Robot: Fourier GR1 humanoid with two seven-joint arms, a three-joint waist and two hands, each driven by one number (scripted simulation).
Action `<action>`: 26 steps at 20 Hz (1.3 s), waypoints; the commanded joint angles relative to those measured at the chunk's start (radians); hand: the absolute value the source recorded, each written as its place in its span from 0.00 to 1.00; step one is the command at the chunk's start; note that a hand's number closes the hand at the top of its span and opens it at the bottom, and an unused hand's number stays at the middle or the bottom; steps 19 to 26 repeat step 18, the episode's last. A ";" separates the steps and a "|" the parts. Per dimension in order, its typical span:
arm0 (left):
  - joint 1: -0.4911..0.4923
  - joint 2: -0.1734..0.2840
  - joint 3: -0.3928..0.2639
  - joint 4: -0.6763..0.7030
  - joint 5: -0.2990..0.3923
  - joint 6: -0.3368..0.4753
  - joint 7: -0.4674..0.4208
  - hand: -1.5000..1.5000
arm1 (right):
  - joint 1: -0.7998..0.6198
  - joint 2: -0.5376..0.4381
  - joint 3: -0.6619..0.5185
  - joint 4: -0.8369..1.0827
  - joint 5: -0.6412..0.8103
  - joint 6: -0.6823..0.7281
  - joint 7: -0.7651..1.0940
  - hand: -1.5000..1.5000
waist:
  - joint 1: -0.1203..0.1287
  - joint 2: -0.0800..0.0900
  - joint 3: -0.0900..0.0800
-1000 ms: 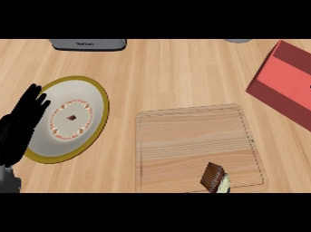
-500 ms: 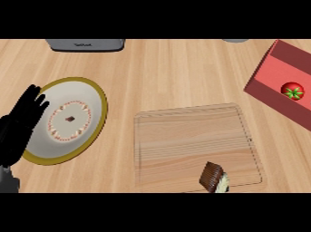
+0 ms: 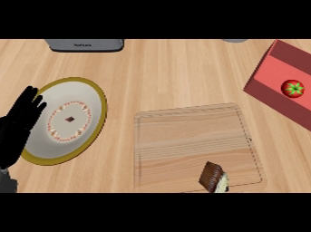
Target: Pick the tomato from the cutting board and place it in the cardboard box
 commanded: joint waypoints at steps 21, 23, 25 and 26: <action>-0.032 -0.035 -0.040 -0.026 -0.047 0.027 0.017 0.50 | 0.023 -0.348 -0.094 0.453 -0.060 0.248 -0.305 0.00 | 0.025 0.011 0.003; -0.032 -0.035 -0.040 -0.026 -0.047 0.027 0.017 0.50 | 0.023 -0.348 -0.094 0.453 -0.060 0.248 -0.305 0.00 | 0.025 0.011 0.003; -0.032 -0.035 -0.040 -0.026 -0.047 0.027 0.017 0.50 | 0.023 -0.348 -0.094 0.453 -0.060 0.248 -0.305 0.00 | 0.025 0.011 0.003; -0.032 -0.035 -0.040 -0.026 -0.047 0.027 0.017 0.50 | 0.023 -0.348 -0.094 0.453 -0.060 0.248 -0.305 0.00 | 0.025 0.011 0.003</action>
